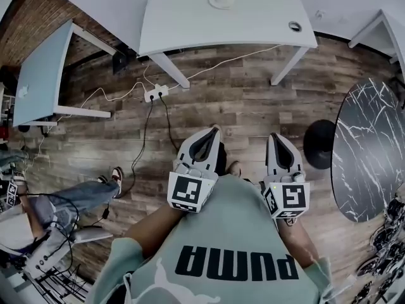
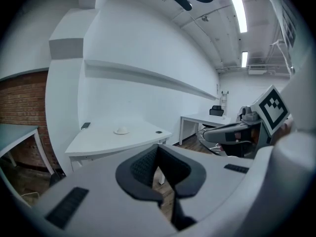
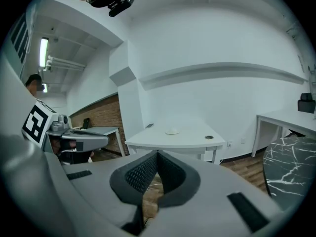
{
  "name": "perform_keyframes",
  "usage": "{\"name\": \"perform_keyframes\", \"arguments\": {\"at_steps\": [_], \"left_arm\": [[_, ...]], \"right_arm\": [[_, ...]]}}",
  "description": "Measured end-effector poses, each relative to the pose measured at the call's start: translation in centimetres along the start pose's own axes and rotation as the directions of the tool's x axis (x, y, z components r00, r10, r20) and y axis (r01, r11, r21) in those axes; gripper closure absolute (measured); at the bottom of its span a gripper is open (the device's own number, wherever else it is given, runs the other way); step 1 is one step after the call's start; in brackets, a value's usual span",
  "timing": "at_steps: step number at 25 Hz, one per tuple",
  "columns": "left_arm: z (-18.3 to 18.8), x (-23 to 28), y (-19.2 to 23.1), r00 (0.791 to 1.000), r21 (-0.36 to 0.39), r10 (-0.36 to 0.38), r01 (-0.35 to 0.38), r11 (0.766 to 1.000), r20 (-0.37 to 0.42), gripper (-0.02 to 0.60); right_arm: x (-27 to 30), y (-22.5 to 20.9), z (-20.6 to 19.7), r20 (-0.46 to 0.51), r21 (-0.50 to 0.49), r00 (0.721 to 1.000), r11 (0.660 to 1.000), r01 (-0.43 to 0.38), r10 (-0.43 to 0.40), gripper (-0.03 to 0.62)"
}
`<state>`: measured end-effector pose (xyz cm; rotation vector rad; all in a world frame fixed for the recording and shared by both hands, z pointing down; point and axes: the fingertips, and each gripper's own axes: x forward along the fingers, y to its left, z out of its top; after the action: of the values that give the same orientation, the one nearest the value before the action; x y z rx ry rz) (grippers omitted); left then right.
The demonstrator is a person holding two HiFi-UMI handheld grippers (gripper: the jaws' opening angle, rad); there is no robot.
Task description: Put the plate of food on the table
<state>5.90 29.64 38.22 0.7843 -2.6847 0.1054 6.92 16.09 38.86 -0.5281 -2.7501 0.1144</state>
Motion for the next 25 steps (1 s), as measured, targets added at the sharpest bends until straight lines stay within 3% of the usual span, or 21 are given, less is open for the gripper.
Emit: {"name": "perform_keyframes", "arguments": {"at_steps": [12,25], "left_arm": [[3.7,9.6,9.0,0.999,-0.045,-0.052,0.052,0.998,0.007,0.575],[5.5,14.1,18.0,0.998,-0.088,-0.053,0.056,0.995,0.032,0.575]], "right_arm": [[12.3,-1.1,5.1,-0.057,-0.041,0.998,0.999,0.013,-0.015,0.594],[21.5,-0.3,9.0,-0.062,-0.065,0.997,0.997,0.038,-0.042,0.594]]}}
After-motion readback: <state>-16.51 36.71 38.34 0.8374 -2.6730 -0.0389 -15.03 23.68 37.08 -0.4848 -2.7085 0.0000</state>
